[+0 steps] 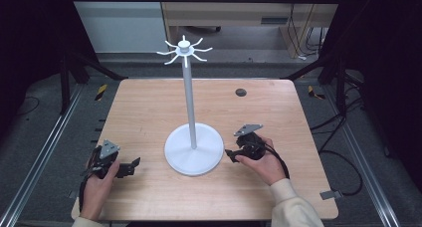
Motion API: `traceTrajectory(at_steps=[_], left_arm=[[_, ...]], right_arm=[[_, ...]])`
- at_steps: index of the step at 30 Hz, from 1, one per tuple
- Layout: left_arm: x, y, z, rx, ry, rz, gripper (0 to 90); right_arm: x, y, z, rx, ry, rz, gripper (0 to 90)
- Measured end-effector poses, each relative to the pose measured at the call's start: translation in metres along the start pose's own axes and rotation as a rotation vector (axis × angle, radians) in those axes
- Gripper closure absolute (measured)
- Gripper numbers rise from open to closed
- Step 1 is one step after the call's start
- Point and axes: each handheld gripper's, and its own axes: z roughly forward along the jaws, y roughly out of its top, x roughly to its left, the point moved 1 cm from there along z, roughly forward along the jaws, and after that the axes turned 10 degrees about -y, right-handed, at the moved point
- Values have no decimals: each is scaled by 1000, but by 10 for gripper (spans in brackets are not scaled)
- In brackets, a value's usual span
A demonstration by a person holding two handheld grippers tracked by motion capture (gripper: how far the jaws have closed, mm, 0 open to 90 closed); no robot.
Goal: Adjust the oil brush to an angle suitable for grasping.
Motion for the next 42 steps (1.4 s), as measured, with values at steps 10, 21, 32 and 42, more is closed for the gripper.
traceTrajectory(at_steps=[10, 21, 32, 42], left_arm=[[-1, 0, 1, 13, -8, 7, 28], [-3, 1, 2, 16, -9, 14, 28], [-3, 1, 3, 19, -11, 16, 29], [-3, 1, 3, 26, -12, 16, 30]], right_arm=[[13, 0, 1, 24, 77, -115, 475], [13, 0, 4, 117, 48, -122, 779], [-17, -1, 6, 131, -98, 32, 900], [-36, -8, 20, 195, -183, 64, 900]])
